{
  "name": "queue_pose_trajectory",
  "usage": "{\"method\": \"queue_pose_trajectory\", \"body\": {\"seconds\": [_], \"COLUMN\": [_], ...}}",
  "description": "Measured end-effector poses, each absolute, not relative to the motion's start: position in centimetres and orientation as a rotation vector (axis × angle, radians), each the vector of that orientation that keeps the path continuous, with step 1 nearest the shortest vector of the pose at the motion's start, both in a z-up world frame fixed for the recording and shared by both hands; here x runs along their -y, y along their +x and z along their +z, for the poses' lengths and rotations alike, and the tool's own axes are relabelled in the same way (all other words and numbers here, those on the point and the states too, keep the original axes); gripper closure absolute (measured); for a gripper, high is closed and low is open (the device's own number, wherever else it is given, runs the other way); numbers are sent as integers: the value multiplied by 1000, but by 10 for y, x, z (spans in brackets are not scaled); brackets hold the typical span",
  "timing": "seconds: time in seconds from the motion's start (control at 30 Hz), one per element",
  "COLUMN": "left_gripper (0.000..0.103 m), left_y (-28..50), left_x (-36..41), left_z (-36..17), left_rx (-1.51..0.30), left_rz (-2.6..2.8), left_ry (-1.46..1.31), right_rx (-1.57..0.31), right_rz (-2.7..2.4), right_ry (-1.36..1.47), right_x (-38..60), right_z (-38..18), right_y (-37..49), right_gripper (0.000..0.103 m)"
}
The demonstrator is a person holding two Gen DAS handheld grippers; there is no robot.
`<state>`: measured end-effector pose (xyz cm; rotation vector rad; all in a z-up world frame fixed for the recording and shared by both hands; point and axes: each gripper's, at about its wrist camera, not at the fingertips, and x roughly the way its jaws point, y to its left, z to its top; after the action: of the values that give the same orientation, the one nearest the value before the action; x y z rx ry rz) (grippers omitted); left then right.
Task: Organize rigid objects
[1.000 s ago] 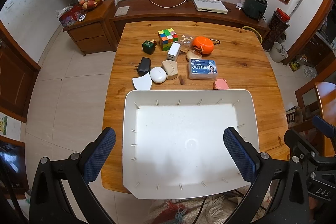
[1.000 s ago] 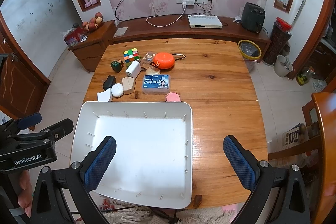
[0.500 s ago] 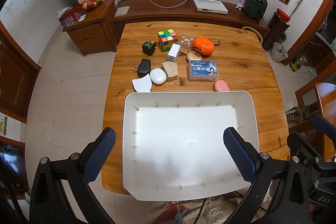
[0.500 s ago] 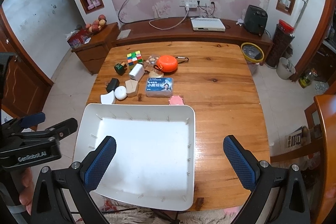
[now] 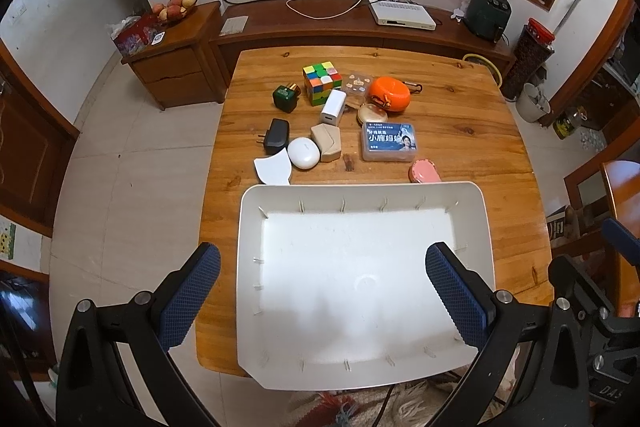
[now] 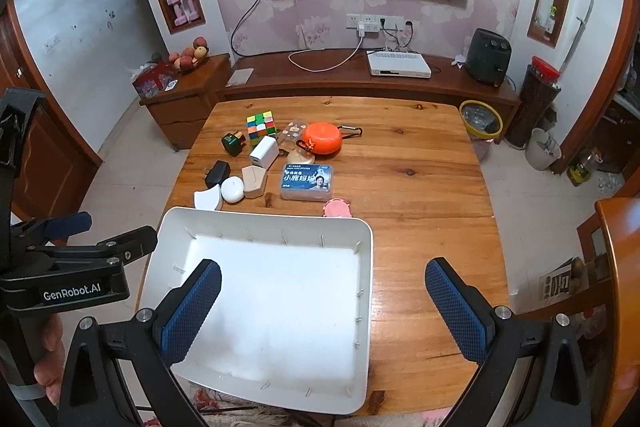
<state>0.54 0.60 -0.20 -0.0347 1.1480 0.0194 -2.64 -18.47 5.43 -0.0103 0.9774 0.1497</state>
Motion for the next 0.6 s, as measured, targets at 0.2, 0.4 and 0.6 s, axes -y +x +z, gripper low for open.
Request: {"method": "queue_pose_trajectory", "body": {"seconds": [0.2,0.4,0.6], "left_gripper": [1,1,1], "left_y": [25,33,37], "left_x": [-9,-12,-17], "left_z": [11,23,30], "left_rx": [-1127,-1106,-1103], "left_rz": [24,37,19], "left_ry": [-43,-52,-82], "right_rx": [-974,-945,-916], "right_rz": [178,176,178], "right_ry": [15,3,-19], "right_x": [186,189,189], "right_z": [57,68,83], "right_y": [-21,-15,-9], "right_gripper": [1,2,2]}}
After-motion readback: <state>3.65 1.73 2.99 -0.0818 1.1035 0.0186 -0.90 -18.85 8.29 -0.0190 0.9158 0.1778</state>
